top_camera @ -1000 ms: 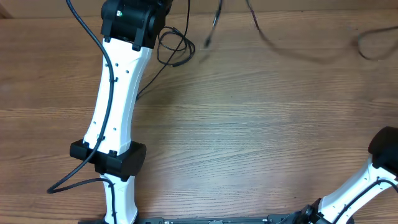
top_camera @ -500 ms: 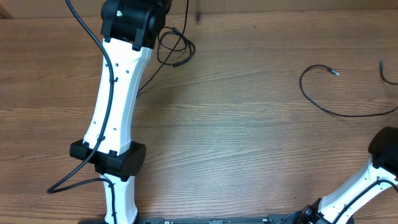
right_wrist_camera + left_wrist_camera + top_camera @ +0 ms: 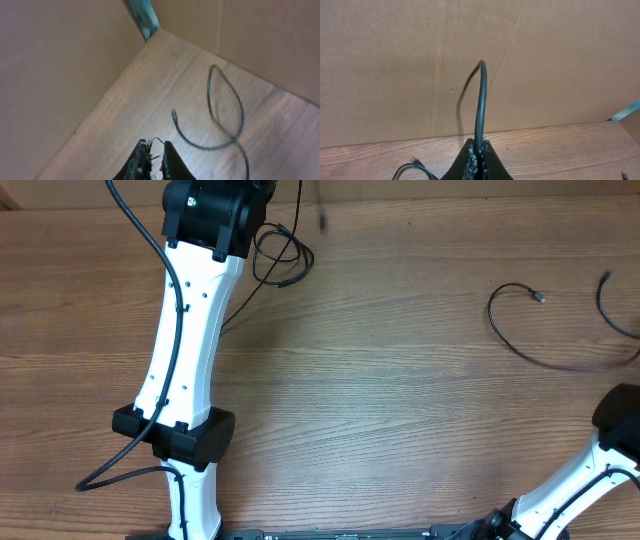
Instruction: Untangle cables
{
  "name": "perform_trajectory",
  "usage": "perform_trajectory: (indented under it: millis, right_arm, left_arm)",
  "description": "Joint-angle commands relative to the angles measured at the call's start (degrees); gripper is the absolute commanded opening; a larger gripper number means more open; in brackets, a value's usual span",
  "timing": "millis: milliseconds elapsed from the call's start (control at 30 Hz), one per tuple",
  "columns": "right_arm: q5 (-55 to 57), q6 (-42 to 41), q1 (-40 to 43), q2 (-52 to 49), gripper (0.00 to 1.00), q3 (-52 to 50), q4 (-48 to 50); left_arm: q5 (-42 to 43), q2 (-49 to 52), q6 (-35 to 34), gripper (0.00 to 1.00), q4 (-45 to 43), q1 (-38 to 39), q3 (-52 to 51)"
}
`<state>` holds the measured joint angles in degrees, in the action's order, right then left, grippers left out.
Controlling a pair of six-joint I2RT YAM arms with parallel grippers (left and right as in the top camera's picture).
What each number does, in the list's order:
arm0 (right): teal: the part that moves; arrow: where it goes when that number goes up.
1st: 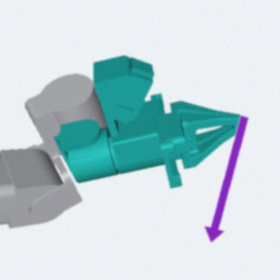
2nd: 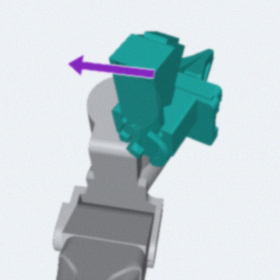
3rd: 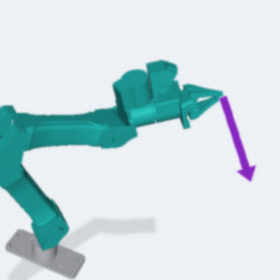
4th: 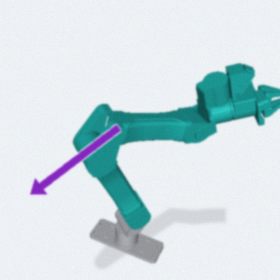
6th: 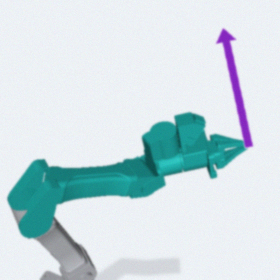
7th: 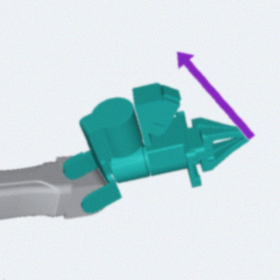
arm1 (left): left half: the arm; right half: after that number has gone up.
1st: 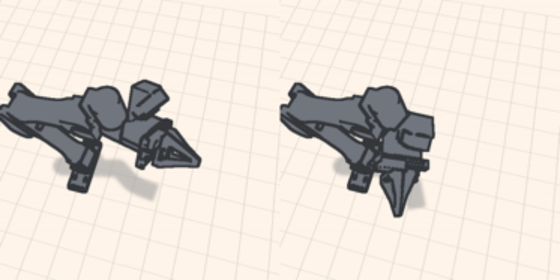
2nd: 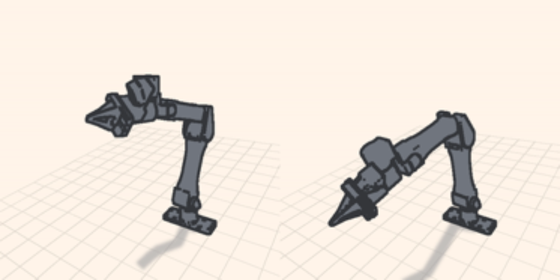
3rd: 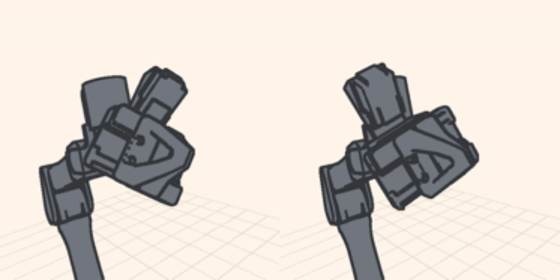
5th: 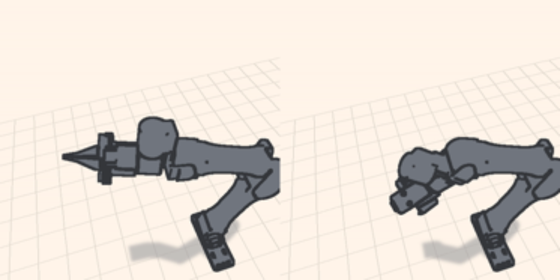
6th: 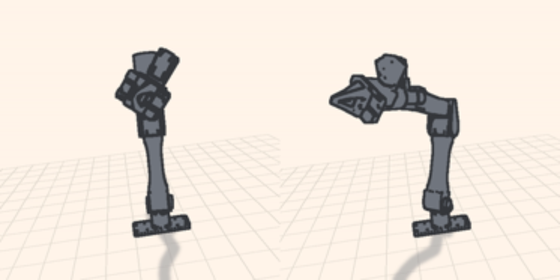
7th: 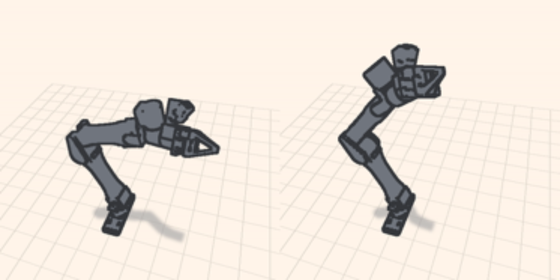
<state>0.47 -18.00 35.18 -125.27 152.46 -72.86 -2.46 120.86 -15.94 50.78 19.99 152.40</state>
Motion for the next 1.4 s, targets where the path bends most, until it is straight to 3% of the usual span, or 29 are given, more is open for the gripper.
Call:
perform_trajectory:
  millis: [0,67,133,167,267,300,333,467,533,767,1033,1367]
  right_arm:
    - [0.85,0.09,0.09,-0.04,0.09,0.48,2.82]
    - [-0.13,0.09,0.09,-0.61,0.11,0.48,3.67]
    - [-2.19,0.11,0.09,-1.33,0.27,0.48,3.06]
    - [-3.45,0.09,0.04,-1.79,0.42,0.48,1.25]
    - [-2.97,-0.26,0.02,-1.95,0.62,0.48,-3.32]
    - [-0.90,-2.45,0.02,-1.95,0.75,0.48,-6.16]
    - [2.05,-5.33,0.04,-1.95,0.81,0.48,-9.07]
    - [14.25,-16.48,0.07,-2.05,0.90,0.48,-21.29]
    - [16.50,-20.22,0.31,-2.21,0.99,0.20,-24.22]
    - [17.00,-24.94,1.95,-2.27,1.00,-8.63,-23.10]
    - [14.32,-19.87,2.62,-2.27,1.00,-28.50,-6.97]
    - [10.82,-22.56,3.98,-2.40,1.00,-41.77,5.55]
  left_arm:
    - [-1.14,-1.70,1.16,0.04,-0.46,-0.20,1.46]
    - [-1.14,-1.70,1.16,0.05,-0.44,-0.20,1.46]
    - [-1.14,-1.70,1.16,0.07,-0.44,-0.17,1.46]
    - [-1.14,-1.70,1.16,0.08,-0.46,-0.13,1.46]
    - [-1.14,-1.70,1.14,0.07,-0.46,-0.15,1.46]
    - [-1.14,-1.70,1.16,0.07,-0.44,-0.15,1.46]
    - [-1.14,-1.70,1.14,0.06,-0.44,-0.15,1.46]
    - [-1.14,-1.70,1.14,0.06,-0.42,-0.15,1.46]
    - [-1.14,-1.70,1.16,0.05,-0.31,-0.15,1.46]
    - [-1.14,-1.70,1.18,0.06,0.83,-0.15,1.46]
    - [-1.16,-1.70,1.16,0.07,0.98,-0.15,1.46]
    - [-1.16,-1.70,1.16,0.07,1.05,-0.15,1.46]
